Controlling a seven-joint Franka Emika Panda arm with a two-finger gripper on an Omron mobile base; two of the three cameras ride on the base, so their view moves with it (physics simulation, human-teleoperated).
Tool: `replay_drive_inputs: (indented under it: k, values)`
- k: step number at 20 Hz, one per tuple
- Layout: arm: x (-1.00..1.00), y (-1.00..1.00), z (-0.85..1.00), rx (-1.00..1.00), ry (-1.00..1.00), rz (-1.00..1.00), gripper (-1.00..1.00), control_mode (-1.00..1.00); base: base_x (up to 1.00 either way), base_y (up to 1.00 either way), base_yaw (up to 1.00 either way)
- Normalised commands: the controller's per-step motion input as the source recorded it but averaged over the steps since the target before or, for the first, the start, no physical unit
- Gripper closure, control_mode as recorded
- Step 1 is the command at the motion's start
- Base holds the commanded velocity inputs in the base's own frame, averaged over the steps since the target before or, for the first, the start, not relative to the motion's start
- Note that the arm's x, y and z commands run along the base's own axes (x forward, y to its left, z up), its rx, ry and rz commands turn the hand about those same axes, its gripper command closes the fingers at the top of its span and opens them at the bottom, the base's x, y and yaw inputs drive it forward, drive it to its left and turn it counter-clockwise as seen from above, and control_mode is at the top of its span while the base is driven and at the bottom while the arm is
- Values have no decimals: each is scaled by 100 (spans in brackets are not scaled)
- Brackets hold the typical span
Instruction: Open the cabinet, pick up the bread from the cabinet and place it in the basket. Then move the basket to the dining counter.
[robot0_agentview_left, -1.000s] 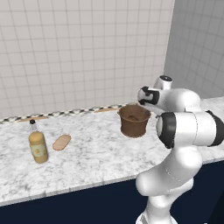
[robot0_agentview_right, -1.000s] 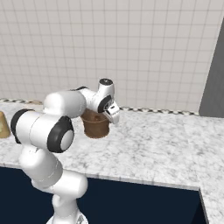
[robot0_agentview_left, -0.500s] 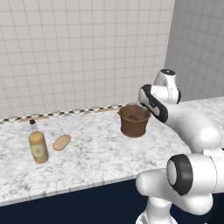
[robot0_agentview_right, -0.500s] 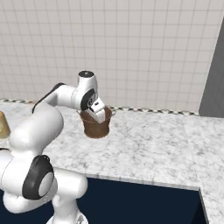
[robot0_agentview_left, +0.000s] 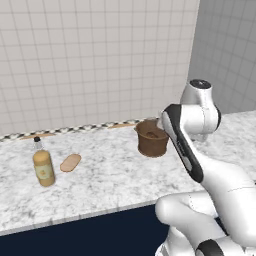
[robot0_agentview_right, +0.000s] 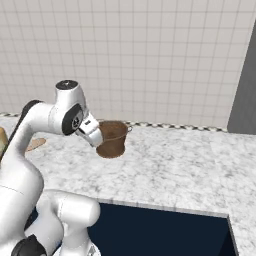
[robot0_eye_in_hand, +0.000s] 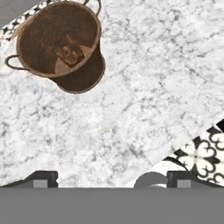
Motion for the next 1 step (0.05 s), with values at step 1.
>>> replay_drive_inputs:
  k: [1]
  values:
    - [-100, 0, 88, 0, -2, 4, -100, -100, 0, 0, 0]
